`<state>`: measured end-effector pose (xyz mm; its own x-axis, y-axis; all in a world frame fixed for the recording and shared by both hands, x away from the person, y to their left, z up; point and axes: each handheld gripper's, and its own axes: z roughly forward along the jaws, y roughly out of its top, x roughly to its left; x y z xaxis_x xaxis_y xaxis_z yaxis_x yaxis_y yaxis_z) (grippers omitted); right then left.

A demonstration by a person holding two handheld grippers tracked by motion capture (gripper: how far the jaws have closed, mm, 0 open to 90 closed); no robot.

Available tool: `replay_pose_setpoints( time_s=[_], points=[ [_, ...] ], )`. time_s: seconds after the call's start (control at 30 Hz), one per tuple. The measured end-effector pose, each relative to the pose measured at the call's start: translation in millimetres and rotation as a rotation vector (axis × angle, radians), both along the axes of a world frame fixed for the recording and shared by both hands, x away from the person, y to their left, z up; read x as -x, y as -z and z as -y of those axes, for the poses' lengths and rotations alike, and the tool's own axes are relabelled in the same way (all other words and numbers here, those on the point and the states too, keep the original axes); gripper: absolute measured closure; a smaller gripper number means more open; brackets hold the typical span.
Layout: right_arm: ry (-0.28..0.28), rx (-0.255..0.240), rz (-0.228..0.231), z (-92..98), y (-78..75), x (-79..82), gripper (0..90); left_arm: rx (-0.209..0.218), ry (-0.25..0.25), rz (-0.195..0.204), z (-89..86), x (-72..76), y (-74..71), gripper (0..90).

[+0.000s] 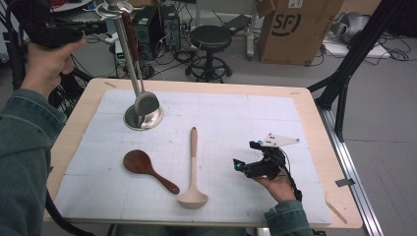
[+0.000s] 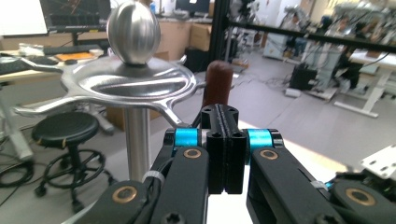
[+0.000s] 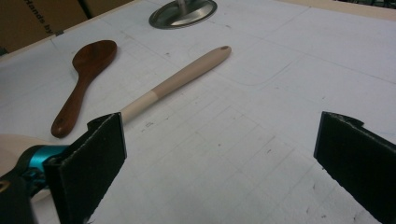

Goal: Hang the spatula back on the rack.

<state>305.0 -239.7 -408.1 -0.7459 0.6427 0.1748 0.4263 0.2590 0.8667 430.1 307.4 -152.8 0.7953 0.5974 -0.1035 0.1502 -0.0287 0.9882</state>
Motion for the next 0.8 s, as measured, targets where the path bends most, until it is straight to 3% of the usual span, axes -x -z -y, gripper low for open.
replay_pose_setpoints(
  time_s=[0.47,0.8],
  points=[
    [-0.005,0.001,-0.007,-1.1,1.4,-1.1,1.3,-0.014,-0.01,-0.006,-0.9,-5.2,1.1,89.8],
    [-0.003,0.002,-0.013,-1.3,2.4,-2.3,1.3,-0.016,-0.043,-0.014,-10.6,-7.4,-0.5,89.8]
  ],
)
